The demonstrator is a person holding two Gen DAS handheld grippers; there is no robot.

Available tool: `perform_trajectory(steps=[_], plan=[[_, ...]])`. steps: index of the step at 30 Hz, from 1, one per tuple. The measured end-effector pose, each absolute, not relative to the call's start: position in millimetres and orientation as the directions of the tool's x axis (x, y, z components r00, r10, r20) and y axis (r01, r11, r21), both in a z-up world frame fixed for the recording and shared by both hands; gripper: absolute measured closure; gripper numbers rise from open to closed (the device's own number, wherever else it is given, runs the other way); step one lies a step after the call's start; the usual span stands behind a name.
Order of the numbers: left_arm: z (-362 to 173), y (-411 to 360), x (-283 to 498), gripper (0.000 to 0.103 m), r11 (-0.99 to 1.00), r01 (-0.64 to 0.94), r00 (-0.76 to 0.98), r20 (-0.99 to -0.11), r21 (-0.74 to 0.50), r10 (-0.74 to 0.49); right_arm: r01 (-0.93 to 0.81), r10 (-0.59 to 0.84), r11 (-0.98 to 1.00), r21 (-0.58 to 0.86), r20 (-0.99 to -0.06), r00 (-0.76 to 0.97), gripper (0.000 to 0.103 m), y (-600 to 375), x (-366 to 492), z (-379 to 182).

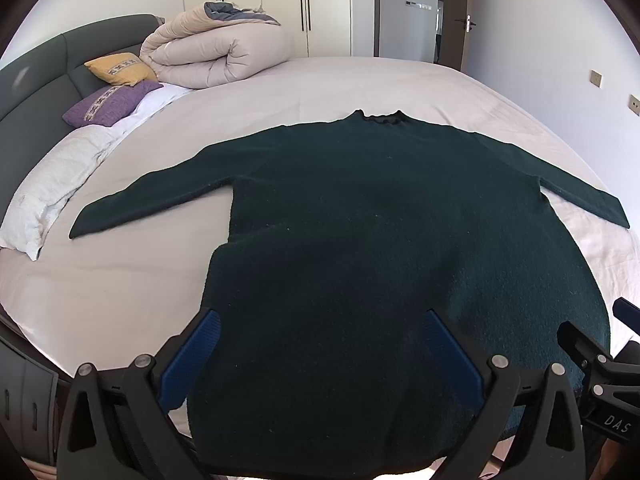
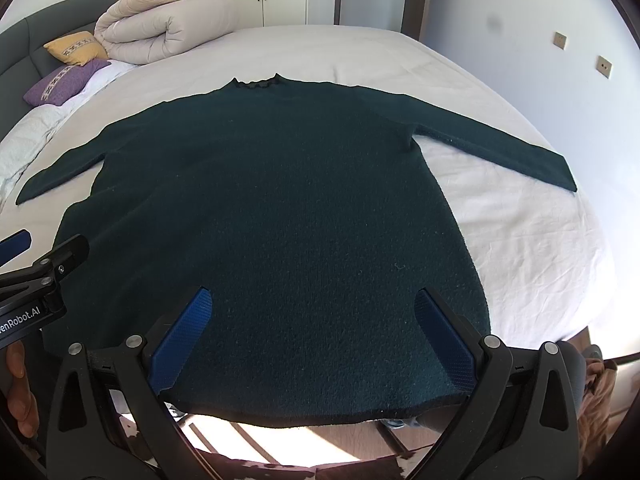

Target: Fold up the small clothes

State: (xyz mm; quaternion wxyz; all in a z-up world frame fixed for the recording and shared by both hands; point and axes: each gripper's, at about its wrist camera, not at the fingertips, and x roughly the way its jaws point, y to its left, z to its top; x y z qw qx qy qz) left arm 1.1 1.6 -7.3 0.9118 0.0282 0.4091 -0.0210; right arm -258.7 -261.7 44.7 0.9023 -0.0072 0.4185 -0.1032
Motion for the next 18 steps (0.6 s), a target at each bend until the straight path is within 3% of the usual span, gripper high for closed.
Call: perform_trajectory(steps=[18], plan=[[-12.3,-1.2,2.7,0.000,0.998,0.063,0.659,-0.752,0.028,-0.021,0.181,-0.194,0.978,-0.102,-0.755,0.627,0.000,-260.9,-258.8,43.5]])
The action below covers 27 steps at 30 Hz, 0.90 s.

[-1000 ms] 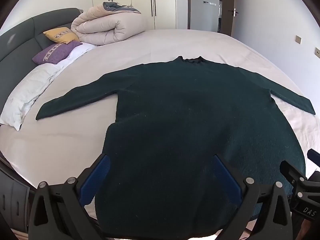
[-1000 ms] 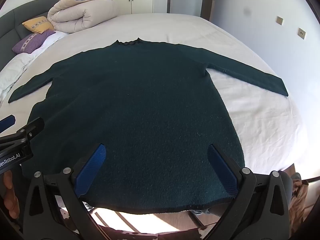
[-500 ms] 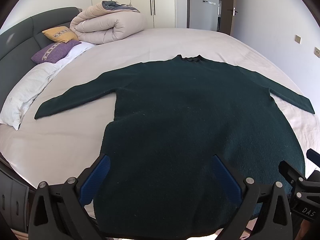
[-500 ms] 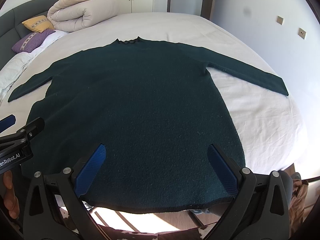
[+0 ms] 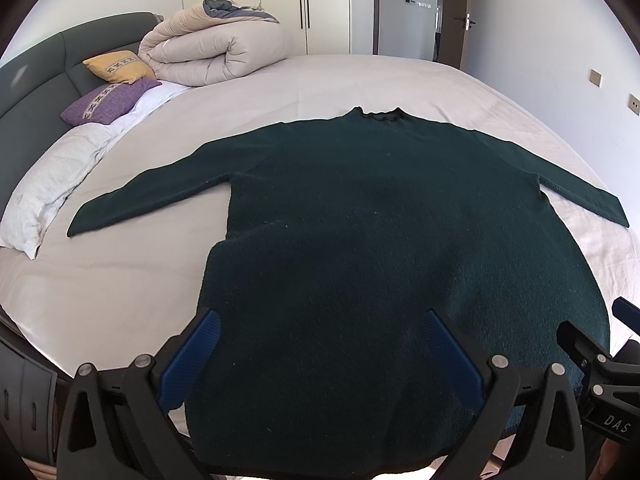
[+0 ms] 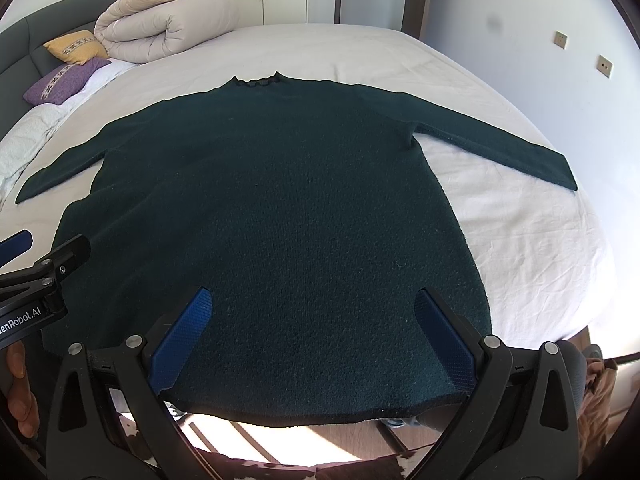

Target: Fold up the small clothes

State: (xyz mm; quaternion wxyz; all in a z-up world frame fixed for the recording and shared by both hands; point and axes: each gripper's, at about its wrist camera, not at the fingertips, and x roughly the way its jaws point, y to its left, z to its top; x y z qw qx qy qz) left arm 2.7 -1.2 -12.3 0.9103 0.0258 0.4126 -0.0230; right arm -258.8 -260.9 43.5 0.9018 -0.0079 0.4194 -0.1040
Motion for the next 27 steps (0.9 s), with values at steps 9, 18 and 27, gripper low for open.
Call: perform_trajectory(steps=[9,18,27], plan=[[-12.8,-0.6,2.8,0.000,0.998,0.064,0.657,-0.754,0.026,-0.022,0.180,-0.193,0.978,-0.101,-0.756,0.625,0.000,-260.2,-259.0,43.5],[-15.5,1.4,3.0,0.000,0.998,0.063,0.652,-0.758,0.019,-0.027,0.180,-0.193,0.978,-0.101,-0.757,0.624,0.000,-259.6,-259.0,43.5],[-15.8,3.7,4.0,0.000,0.998,0.065,0.645,-0.763,0.011,-0.034,0.180,-0.193,0.978,-0.101,-0.758,0.623,0.000,-258.3,-258.2,42.4]])
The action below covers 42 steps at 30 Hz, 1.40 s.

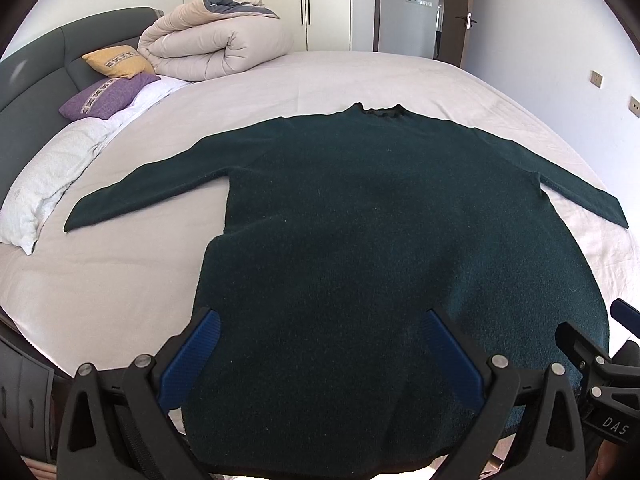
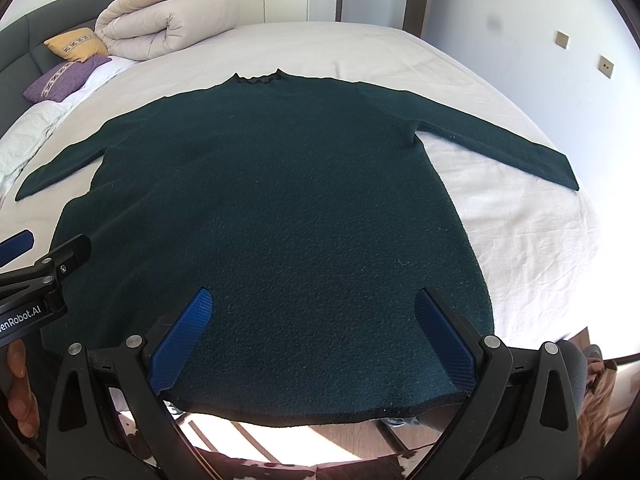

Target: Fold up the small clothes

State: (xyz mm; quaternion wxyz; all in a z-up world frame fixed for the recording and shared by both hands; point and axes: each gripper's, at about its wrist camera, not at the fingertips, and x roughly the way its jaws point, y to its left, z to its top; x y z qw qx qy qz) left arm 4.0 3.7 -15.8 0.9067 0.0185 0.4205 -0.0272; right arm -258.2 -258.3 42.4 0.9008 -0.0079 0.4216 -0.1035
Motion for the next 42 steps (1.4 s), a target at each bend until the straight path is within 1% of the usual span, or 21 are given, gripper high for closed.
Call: perform_trajectory(steps=[24,27,31,35,38,40,42], plan=[[-19.1,7.8,5.9,0.000,0.998,0.063,0.631,-0.775,-0.003,-0.042,0.181,-0.190,0.979,-0.098,-0.766,0.614,0.000,-255.6,-255.9,29.7],[-19.9,10.5,6.8,0.000,0.997,0.066,0.635,-0.770,-0.025,-0.062,0.181,-0.188,0.979,-0.095,-0.769,0.611,0.000,-256.7,-255.6,29.3],[-18.3,17.3,9.4,0.000,0.998,0.064,0.653,-0.755,-0.027,-0.062,0.180,-0.181,0.980,-0.087,-0.773,0.608,0.000,-258.0,-253.6,27.3],[-11.9,47.3,18.8,0.000,0.992,0.029,0.655,-0.748,-0.122,-0.111,0.172,-0.152,0.983,-0.058,-0.780,0.607,0.000,-261.0,-247.9,24.7],[-6.0,83.1,31.4,0.000,0.977,-0.036,0.656,-0.743,-0.209,-0.135,0.164,-0.126,0.986,-0.030,-0.781,0.612,0.000,-263.8,-244.5,23.8],[-0.6,109.8,41.9,0.000,0.954,-0.062,0.663,-0.727,-0.293,-0.180,0.151,-0.089,0.989,0.009,-0.771,0.631,0.000,-265.0,-242.8,26.5],[7.2,134.2,51.9,0.000,0.934,-0.075,0.697,-0.688,-0.349,-0.202,0.142,-0.044,0.988,0.065,-0.754,0.655,0.000,-267.6,-241.6,30.9]])
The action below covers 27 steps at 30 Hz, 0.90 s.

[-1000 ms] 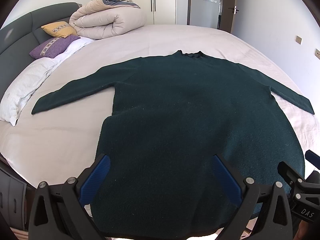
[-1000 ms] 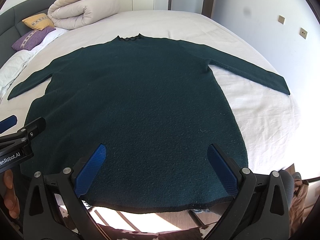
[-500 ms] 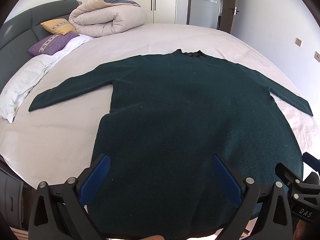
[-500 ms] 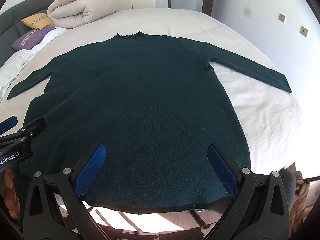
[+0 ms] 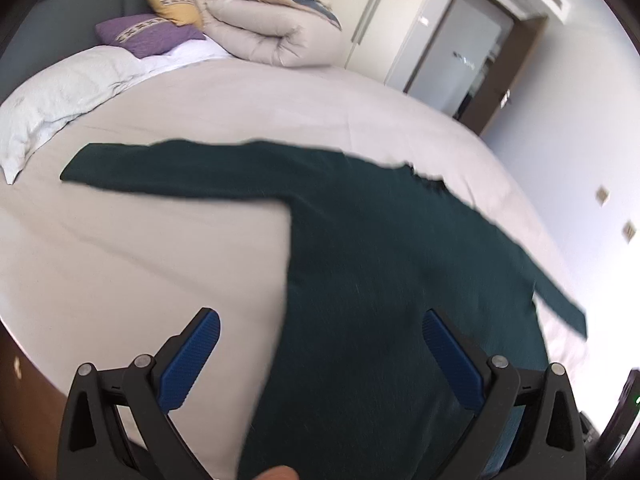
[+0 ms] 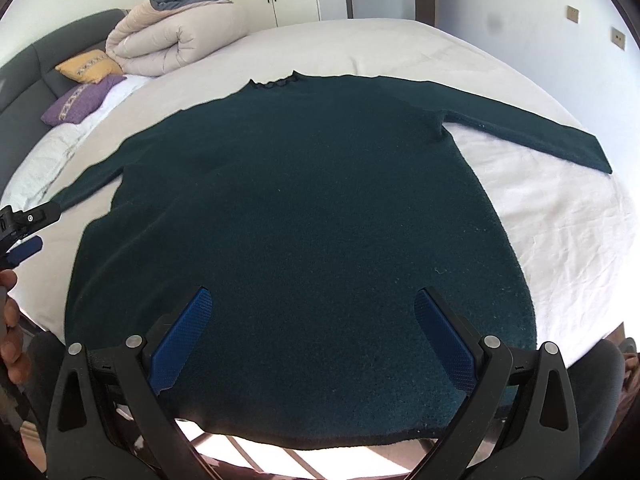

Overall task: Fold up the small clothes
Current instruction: 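Grasp the sweater sleeve cuff with the left tool and lift it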

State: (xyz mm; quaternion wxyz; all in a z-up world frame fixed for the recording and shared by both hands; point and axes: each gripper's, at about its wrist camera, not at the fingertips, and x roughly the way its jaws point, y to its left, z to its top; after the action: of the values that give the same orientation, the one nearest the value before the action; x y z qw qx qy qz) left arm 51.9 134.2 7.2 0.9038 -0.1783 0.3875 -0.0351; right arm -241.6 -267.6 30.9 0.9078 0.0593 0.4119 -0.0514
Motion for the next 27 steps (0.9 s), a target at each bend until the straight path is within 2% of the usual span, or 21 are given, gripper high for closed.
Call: perform_trajectory(steps=[2,5,9,12,20,27], plan=[[12.4,159.6,59.9,0.000,0.902,-0.102,0.735,-0.642,-0.420,-0.216,0.141,-0.013,0.984,0.113,-0.736,0.677,0.000,-270.4,-239.4,35.7],[3.7,199.7,84.2,0.000,0.853,-0.175,0.671,-0.693,-0.492,-0.262,0.128,0.010,0.982,0.136,-0.723,0.691,0.000,-271.7,-233.0,42.3],[-9.6,287.6,90.6,0.000,0.675,-0.319,0.779,-0.589,-0.666,-0.213,0.097,0.034,0.985,0.143,-0.713,0.701,0.000,-272.4,-225.5,48.2],[-34.9,348.2,103.3,0.000,0.501,-0.360,0.824,-0.520,-0.787,-0.224,0.083,0.046,0.986,0.146,-0.709,0.703,0.000,-271.8,-219.5,50.2],[-102.8,425.1,150.7,0.006,0.274,-0.447,0.825,-0.510,-0.852,-0.242,0.055,0.091,0.984,0.167,-0.751,0.654,0.003,-260.6,-193.5,36.2],[-112.3,453.0,172.0,0.006,0.188,-0.452,0.848,-0.486,-0.872,-0.212,0.055,0.096,0.985,0.163,-0.784,0.613,0.006,-244.7,-169.3,20.2]])
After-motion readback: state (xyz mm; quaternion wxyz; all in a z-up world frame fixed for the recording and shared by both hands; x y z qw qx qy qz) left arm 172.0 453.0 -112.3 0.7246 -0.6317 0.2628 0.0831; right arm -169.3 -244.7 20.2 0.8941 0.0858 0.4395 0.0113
